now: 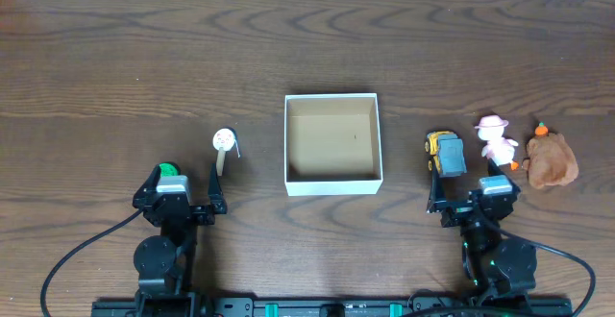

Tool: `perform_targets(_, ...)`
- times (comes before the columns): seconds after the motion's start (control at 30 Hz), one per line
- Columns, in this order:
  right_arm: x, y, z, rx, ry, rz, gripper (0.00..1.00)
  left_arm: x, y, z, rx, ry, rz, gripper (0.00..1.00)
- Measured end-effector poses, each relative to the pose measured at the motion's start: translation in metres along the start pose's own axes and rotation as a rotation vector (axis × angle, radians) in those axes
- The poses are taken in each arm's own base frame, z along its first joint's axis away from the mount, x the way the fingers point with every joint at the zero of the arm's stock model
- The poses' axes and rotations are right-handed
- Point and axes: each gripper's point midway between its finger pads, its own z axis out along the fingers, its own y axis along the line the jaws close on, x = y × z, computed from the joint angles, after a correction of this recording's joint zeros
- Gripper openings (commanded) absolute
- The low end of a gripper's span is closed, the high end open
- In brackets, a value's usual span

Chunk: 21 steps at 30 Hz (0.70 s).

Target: Pack container

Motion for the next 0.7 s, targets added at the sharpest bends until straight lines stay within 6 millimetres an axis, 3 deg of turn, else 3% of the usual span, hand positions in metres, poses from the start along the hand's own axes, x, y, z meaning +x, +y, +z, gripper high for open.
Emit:
perform_targets(0.33, 0.008, 0.0, 0.003, 0.006, 0.055, 0.172, 0.99, 0.015, -0.002, -0.001, 0.008, 0.108, -0.063, 0.98)
perform_targets(0.47, -0.009, 0.0, 0.005, 0.01, 0.095, 0.174, 0.99, 0.026, -0.005, -0.007, 0.014, 0.257, -0.087, 0.98)
perform_targets(0.7, -0.049, 0.001, 0.025, 0.033, 0.329, 0.169, 0.99, -0.039, -0.007, -0.015, 0.009, 0.435, -0.111, 0.98)
